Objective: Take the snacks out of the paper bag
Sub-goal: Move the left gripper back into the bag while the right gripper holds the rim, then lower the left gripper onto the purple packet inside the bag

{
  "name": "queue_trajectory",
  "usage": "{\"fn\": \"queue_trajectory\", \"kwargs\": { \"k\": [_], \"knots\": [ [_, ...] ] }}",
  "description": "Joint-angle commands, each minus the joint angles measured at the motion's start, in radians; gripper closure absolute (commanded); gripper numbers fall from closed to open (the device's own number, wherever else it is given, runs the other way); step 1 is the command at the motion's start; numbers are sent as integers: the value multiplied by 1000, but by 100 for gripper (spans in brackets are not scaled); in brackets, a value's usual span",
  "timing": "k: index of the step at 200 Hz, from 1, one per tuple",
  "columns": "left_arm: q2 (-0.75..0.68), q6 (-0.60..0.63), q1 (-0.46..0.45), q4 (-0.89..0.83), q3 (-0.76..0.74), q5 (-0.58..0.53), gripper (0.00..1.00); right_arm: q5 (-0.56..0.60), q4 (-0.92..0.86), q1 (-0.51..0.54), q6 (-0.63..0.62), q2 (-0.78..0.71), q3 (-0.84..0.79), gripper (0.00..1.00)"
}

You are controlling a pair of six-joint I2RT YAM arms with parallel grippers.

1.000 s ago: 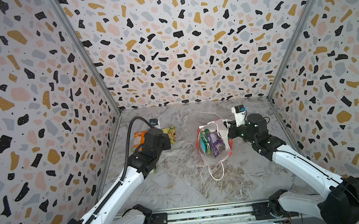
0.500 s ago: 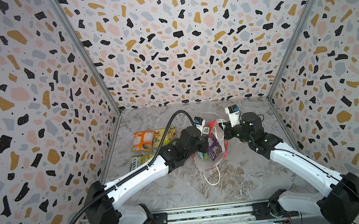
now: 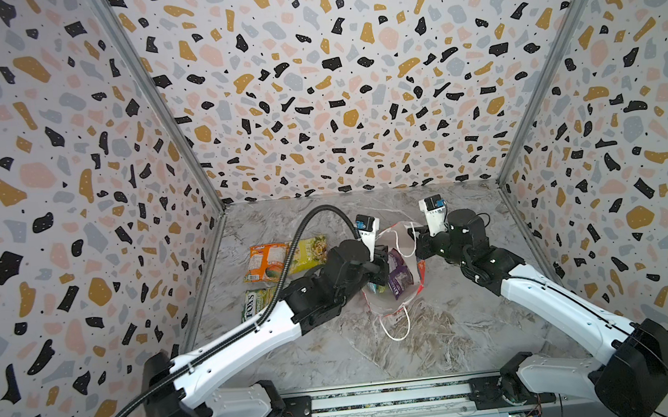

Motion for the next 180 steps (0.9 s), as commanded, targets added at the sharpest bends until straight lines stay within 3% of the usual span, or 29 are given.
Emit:
{"fn": "queue_trajectory", "kwargs": {
  "k": [1, 33, 61, 112, 180],
  "knots": [
    [30, 34, -11, 41, -3, 47, 90, 3, 71, -3, 14, -17, 49, 100],
    [132, -6, -28, 48, -26, 169, 95, 6, 79, -8, 14, -15, 47, 100],
    [181, -47, -49, 47, -39, 180, 96, 4, 83, -13, 18, -16, 41, 100],
    [243, -106, -45, -2, -61, 4, 92, -8, 93, -17, 23, -20, 35, 100],
    [335, -85, 10, -34, 9, -32, 86, -10, 101, -31, 24, -38, 25, 100]
  ]
}}
